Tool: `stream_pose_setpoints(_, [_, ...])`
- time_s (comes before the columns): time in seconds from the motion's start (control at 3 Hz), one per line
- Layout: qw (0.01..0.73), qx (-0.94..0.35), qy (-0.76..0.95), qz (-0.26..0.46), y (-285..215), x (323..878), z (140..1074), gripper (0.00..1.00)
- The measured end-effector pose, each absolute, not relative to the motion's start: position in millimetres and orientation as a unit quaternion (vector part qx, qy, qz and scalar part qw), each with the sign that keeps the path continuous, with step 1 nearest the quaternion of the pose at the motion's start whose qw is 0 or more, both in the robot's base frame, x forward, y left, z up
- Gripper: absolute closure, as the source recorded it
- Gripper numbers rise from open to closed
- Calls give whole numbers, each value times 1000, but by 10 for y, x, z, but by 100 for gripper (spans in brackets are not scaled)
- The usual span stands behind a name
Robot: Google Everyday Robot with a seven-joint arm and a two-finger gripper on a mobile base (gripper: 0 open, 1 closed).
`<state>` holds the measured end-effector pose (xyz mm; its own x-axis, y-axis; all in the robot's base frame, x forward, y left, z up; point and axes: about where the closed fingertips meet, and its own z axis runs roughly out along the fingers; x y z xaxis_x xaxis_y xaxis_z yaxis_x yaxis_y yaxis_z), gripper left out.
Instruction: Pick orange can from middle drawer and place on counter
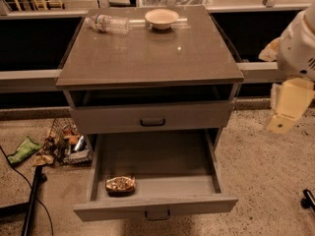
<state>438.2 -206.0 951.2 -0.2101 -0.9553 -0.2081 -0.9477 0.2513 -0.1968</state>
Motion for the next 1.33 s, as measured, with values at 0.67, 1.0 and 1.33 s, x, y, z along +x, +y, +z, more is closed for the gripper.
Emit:
stream_pose_setpoints(0.67, [147,-597,779,126,-1264,4063,8090,0])
stream_pose_setpoints(1.0, [146,-597,779,126,-1265,4060,8094,0])
stream_pose_setpoints(1.33, [120,-604,775,146,-1172,4109,7764,0])
